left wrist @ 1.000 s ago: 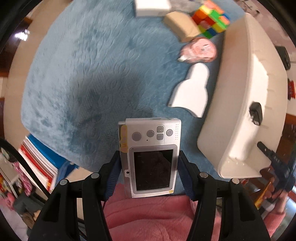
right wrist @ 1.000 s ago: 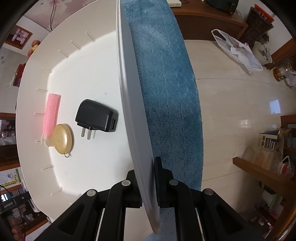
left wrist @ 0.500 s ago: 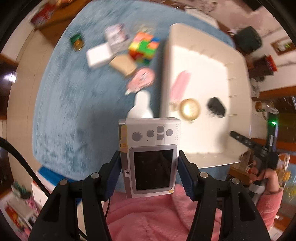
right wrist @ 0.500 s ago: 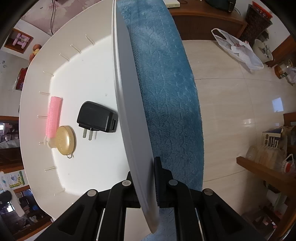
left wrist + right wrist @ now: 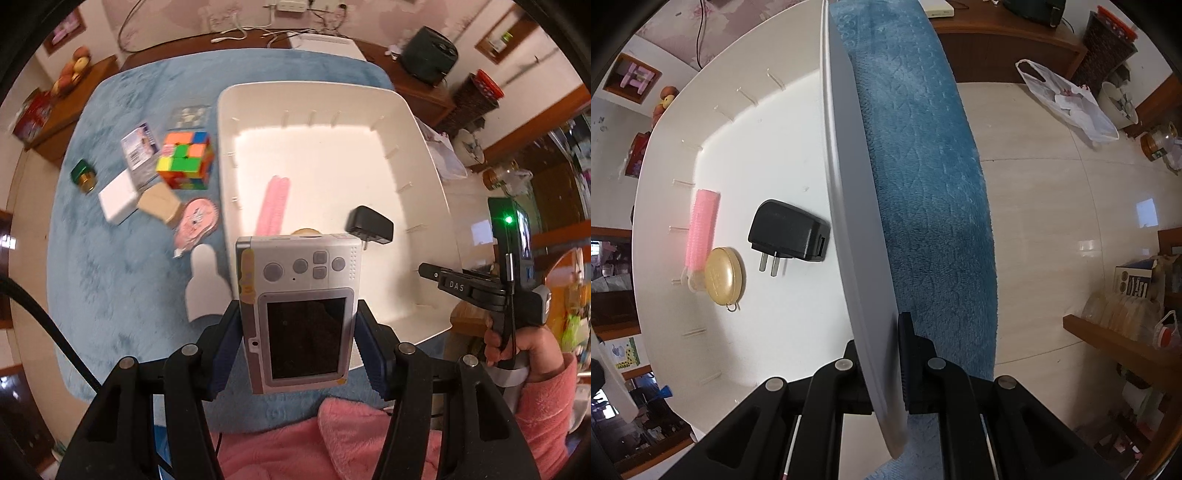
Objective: Organize rigid objects
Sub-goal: 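Carry the silver-screened gadget into the tray and open the left gripper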
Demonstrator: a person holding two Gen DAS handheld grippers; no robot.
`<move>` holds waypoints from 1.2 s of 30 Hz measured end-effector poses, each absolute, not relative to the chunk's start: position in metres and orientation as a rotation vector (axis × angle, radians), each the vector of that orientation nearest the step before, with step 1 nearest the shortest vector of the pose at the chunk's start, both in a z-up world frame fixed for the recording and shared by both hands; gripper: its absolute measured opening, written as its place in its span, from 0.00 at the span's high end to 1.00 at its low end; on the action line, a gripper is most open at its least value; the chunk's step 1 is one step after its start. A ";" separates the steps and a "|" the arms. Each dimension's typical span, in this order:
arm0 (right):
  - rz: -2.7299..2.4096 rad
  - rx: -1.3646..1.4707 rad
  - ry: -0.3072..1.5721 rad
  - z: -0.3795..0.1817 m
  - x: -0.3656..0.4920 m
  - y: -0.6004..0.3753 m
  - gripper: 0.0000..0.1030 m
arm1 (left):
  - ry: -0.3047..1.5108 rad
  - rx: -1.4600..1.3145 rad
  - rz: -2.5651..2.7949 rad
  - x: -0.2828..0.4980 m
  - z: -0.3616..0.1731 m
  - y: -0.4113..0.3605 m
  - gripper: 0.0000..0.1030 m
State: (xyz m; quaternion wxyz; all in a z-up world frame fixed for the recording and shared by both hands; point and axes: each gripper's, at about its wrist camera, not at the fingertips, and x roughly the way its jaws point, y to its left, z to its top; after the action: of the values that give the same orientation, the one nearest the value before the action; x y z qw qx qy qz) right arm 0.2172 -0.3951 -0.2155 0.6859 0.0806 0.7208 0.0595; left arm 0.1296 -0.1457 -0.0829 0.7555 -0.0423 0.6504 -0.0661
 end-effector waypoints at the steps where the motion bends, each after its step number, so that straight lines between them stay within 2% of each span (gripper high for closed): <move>1: 0.135 0.178 1.615 -0.216 0.217 -0.395 0.91 | 1.415 -0.087 -0.153 0.130 -0.085 -0.148 0.40; 18: 0.139 0.151 1.628 -0.217 0.221 -0.392 0.91 | 1.413 0.043 -0.227 0.123 -0.104 -0.175 0.40; 21: 0.137 0.149 1.628 -0.217 0.221 -0.392 0.91 | 1.371 0.049 -0.252 0.122 -0.095 -0.175 0.39; 25: 0.135 0.145 1.632 -0.217 0.221 -0.390 0.91 | 1.286 0.093 -0.269 0.122 -0.076 -0.175 0.31; 36: 0.108 0.150 1.633 -0.216 0.218 -0.390 0.91 | 1.222 0.132 -0.205 0.130 -0.059 -0.143 0.30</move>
State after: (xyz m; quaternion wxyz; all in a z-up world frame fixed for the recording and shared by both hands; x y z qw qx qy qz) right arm 0.2182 -0.3901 -0.2162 0.6812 0.0667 0.7275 0.0480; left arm 0.1305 -0.1430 -0.0593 0.8120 0.0617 0.5724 -0.0961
